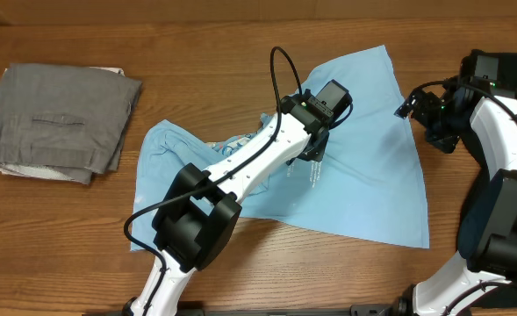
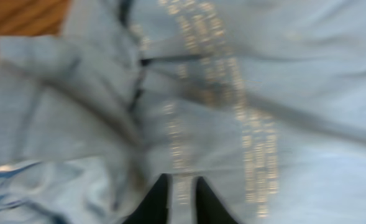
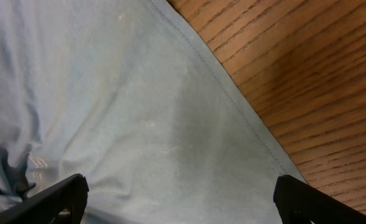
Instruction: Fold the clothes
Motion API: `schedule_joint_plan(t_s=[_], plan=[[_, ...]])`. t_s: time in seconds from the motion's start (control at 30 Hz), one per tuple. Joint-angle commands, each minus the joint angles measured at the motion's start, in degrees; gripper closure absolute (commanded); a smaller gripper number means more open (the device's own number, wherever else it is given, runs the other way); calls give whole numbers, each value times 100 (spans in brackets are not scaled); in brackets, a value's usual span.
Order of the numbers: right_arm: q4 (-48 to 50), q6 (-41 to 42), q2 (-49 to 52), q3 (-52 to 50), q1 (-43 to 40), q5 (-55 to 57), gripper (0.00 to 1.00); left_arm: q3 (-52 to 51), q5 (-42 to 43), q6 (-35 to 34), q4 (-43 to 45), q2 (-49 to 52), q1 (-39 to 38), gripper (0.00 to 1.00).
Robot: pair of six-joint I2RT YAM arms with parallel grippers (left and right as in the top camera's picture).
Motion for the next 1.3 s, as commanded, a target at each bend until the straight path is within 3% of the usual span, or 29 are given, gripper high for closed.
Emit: schedule_joint_plan(t_s=[0.0,0.2,0.33,0.67,0.93,1.1,1.27], plan=[[22,-39,-46,85,7,-7,0,210,-1276,-468,-520,-90,142,91],[22,-39,-46,85,7,-7,0,341,-481,-778,-750,-337,490,80],[22,-39,-46,85,7,-7,0,302,140,-778,-745,-225,671,81],[22,-39,-46,83,7,-7,0,162,315,-699,280,61,693,90],[22,-39,-46,83,7,-7,0,157,457,-675,822,140,721,80],[22,-39,-46,85,7,-7,0,232,229,-177,960,120,732,82],[22,-39,-46,85,7,-7,0,514,70,-269,546,-46,890,81]])
